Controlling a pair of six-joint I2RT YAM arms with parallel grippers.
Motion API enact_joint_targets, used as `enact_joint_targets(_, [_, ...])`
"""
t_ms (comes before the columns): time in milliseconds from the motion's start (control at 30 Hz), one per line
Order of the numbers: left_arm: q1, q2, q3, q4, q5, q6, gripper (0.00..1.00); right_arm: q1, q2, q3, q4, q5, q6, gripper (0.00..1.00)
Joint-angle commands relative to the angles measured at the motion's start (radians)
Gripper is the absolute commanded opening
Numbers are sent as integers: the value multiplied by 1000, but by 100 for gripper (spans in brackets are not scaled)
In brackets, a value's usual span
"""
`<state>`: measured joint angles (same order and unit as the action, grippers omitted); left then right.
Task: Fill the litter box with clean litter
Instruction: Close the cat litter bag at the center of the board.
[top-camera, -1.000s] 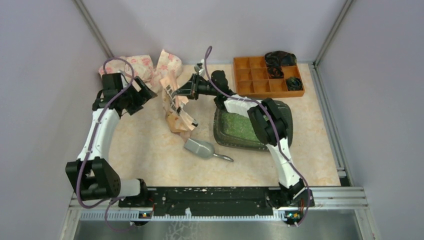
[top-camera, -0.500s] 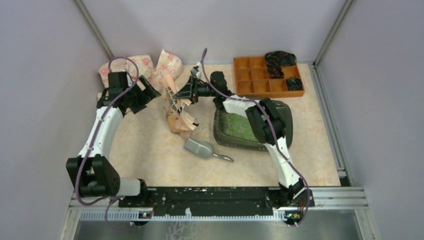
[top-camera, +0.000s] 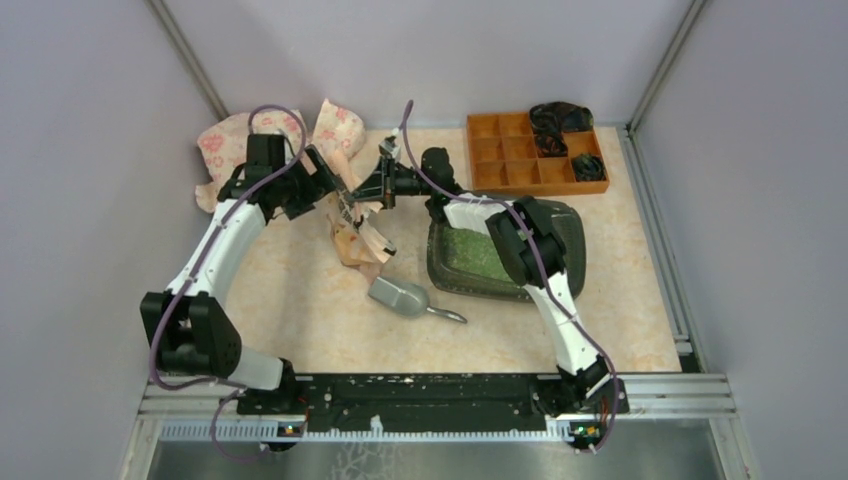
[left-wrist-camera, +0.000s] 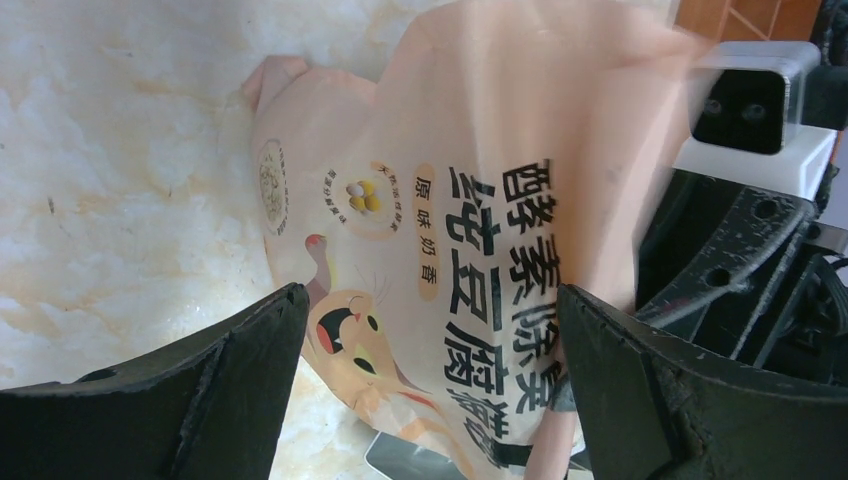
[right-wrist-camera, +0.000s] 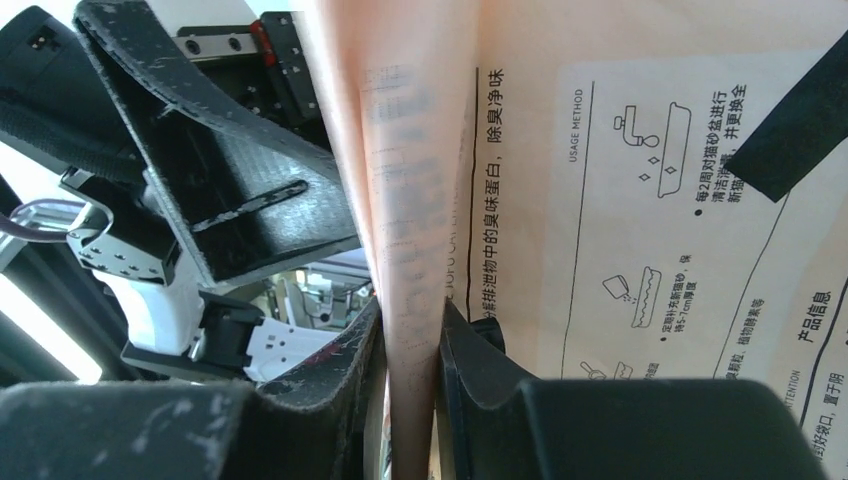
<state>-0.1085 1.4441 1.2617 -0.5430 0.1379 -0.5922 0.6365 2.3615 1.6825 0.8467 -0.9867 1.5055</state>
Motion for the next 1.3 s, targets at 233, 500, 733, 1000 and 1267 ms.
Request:
enact_joint_targets(233, [-29,89,33,2,-65,-15,99,12,16,-14,183,-37,89,33])
enact_joint_targets(500, [-36,117,36,13,-73,-14,83,-23,-105,-56,-182,-57,-217,72])
enact_joint_targets(733, [-35,136,66,7,-99,4,76,-35,-215,144,-1059,182,-843,75])
enact_joint_targets(1000, [-36,186,114,-7,-112,31,65,23,-374,302,-1473,643,-1203,74])
enact_joint_targets(1267, [-36,260,216,-56,-127,68,41,260,-497,239,-1546,1006,-1410,70])
